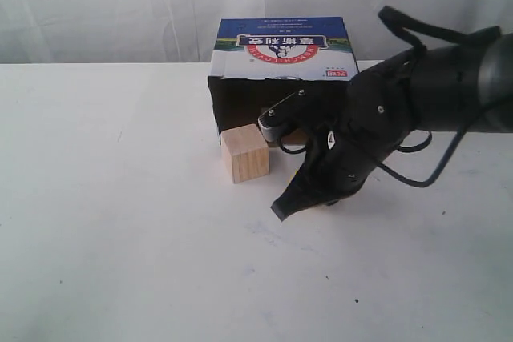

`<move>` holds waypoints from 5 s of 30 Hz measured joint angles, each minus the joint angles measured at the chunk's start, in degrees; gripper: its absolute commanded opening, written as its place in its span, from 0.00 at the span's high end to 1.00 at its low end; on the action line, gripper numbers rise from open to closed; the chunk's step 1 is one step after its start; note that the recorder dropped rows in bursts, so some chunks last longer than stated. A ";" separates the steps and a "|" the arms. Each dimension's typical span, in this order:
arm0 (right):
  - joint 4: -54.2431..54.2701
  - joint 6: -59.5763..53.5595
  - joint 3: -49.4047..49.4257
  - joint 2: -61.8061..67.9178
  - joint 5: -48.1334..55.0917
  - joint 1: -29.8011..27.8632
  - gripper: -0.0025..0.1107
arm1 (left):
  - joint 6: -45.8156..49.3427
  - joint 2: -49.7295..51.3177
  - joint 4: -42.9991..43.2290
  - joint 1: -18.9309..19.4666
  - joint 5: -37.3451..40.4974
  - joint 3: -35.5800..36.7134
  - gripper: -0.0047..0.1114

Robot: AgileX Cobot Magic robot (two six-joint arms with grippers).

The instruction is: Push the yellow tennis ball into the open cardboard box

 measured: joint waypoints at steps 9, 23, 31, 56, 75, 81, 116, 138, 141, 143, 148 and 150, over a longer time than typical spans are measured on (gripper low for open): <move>-1.19 -0.24 -10.19 12.01 -5.40 -2.95 0.98 | 0.00 0.00 0.00 0.00 0.00 0.00 0.96; -4.40 0.12 -13.95 12.99 -3.30 -3.53 0.98 | 0.00 0.00 0.00 0.00 0.00 0.00 0.96; -6.85 2.68 -13.95 12.89 -0.68 -4.06 0.98 | 0.00 0.00 0.00 0.00 0.00 0.00 0.96; -6.55 5.74 -11.99 4.07 9.02 -2.80 0.98 | 0.00 0.00 0.00 0.00 0.00 0.00 0.96; -9.07 4.69 -26.21 12.79 3.00 -5.05 0.98 | 0.00 0.00 0.00 0.00 0.00 0.00 0.96; -8.72 5.74 -17.47 2.89 4.30 -2.99 0.98 | 0.00 0.00 0.00 0.00 0.00 0.00 0.96; -2.73 12.19 38.68 -36.44 -44.14 -2.99 0.98 | 0.00 0.00 0.00 0.00 0.00 0.00 0.96; -2.47 12.19 50.92 -77.39 -18.57 -9.30 0.98 | 0.00 0.00 0.00 0.00 0.00 0.00 0.96; -2.47 12.19 53.82 -81.60 -20.94 -10.56 0.98 | 0.00 0.00 0.00 0.00 0.00 0.00 0.96; -2.47 12.19 55.51 -84.22 -22.01 -11.40 0.98 | 0.00 0.00 0.00 0.00 0.00 0.00 0.96; -2.47 12.19 59.35 -89.50 -22.91 -11.84 0.98 | 0.00 0.00 0.00 0.00 0.00 0.00 0.96; -2.47 12.19 60.30 -91.55 -22.91 -11.84 0.98 | 0.00 0.00 0.00 0.00 0.00 0.00 0.96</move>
